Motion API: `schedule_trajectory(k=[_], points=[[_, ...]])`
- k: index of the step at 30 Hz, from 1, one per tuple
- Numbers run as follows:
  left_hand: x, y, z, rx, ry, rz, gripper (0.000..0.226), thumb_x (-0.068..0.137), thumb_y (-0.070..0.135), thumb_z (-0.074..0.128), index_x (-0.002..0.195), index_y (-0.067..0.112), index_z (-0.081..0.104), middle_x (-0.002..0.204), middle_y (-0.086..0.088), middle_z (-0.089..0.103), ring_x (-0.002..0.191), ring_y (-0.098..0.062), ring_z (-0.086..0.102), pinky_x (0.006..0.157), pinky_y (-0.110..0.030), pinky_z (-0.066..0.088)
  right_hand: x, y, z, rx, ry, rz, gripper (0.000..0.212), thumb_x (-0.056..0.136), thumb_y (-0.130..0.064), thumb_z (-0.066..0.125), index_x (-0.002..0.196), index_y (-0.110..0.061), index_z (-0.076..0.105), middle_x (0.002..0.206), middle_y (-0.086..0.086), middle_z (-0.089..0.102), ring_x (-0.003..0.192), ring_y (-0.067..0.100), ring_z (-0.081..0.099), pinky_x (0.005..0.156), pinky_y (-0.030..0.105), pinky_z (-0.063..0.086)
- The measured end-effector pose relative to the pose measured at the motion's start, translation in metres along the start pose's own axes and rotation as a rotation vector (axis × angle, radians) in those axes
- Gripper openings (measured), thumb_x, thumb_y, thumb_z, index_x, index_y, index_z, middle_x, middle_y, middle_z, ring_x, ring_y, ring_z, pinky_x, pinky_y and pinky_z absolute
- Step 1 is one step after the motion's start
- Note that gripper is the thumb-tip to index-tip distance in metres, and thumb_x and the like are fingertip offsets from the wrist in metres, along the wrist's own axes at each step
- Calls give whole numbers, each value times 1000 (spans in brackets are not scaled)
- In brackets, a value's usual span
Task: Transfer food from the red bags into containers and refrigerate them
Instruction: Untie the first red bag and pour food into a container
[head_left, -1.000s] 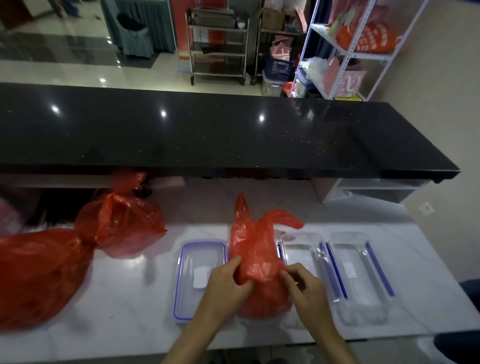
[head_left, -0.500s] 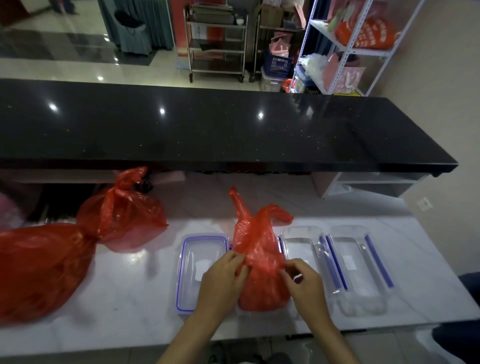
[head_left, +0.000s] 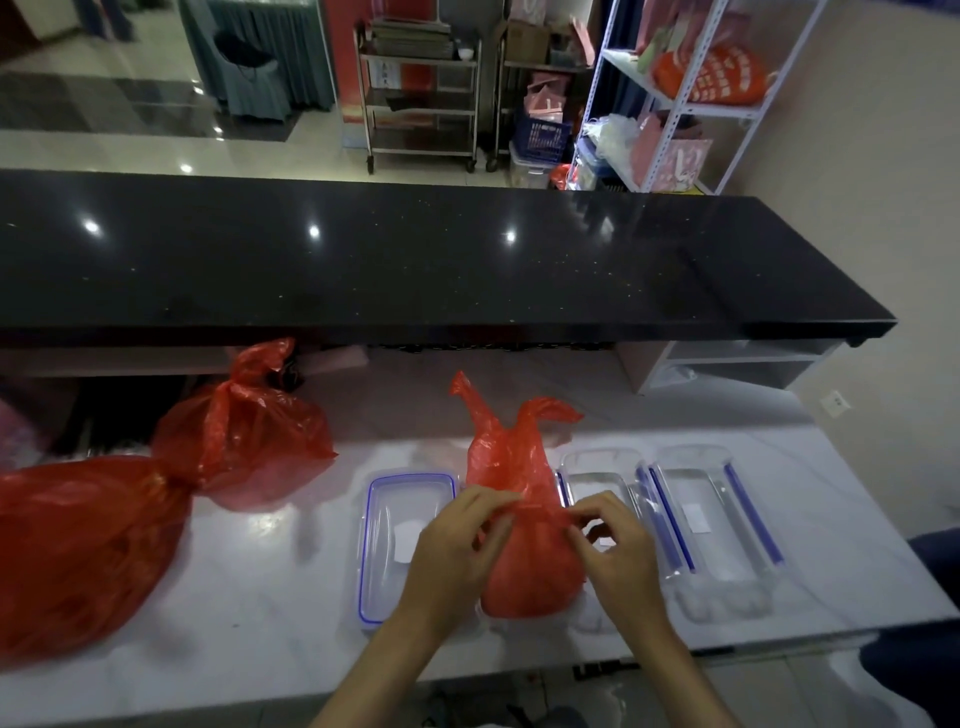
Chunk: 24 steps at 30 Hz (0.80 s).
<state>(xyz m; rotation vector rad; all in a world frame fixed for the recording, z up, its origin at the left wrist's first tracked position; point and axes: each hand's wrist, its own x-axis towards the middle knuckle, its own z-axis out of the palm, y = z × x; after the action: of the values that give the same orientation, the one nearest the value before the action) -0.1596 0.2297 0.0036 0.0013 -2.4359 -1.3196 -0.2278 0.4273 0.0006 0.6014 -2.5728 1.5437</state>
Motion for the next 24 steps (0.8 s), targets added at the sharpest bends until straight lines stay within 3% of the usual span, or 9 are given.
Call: schedule_trajectory(k=[3,5,7,10,13,16,20,22,24], points=[[-3,-6,-2,42,-145,-102,55,92,70,58,141,49,46,138,28,49,129,1,49,106,-32,50,-2,6,-1,-29,-117,68,33,84,-23,83,109,-37,66,116,-20,61,113,6,60,86,24,56],[-12,-13,-1,161,-355,-182,94,76,83,65,154,54,22,161,21,27,146,-2,30,121,-38,36,-11,15,-5,-71,-300,147,64,76,-60,81,132,-46,53,137,-30,46,130,-9,44,97,13,42],[-22,-20,1,229,-492,-269,113,70,80,71,155,59,0,167,18,13,149,-8,23,124,-45,29,-22,25,-9,-165,-412,149,82,73,-70,77,144,-47,42,143,-33,38,132,-15,36,104,14,37],[-31,-29,9,408,-486,-247,82,91,60,65,158,49,19,168,12,24,152,-11,26,126,-38,23,-37,38,-8,-319,-456,117,66,82,-44,82,137,-48,46,141,-30,42,130,-8,45,116,33,43],[-29,-27,13,483,-346,-151,46,102,46,56,146,36,53,159,12,43,145,-9,39,122,-27,24,-39,41,-3,-427,-315,72,54,83,-26,83,131,-40,62,133,-26,57,123,2,59,111,42,49],[-27,-21,13,427,-297,-125,34,106,37,51,136,32,64,152,13,53,136,-7,50,116,-21,32,-33,37,-2,-390,-228,15,51,83,-16,83,127,-35,67,125,-17,70,112,3,68,102,35,56],[-24,-16,9,278,-207,-119,30,104,23,55,130,32,68,132,13,68,117,-5,65,108,-20,46,-22,25,-11,-239,-156,59,37,88,-13,77,117,-35,75,112,-23,74,102,-9,68,94,26,59],[-24,-14,11,183,-148,-107,23,102,19,55,111,33,71,105,13,75,93,-2,70,89,-23,59,-19,14,-15,-208,-75,36,39,86,-3,76,113,-32,74,104,-26,73,96,-11,69,88,16,58],[-19,-8,12,80,-68,-126,19,102,18,54,102,31,68,90,14,72,79,-1,68,74,-20,59,-14,4,-16,-140,10,11,39,84,4,75,107,-26,75,97,-27,72,92,-8,70,81,9,55]])
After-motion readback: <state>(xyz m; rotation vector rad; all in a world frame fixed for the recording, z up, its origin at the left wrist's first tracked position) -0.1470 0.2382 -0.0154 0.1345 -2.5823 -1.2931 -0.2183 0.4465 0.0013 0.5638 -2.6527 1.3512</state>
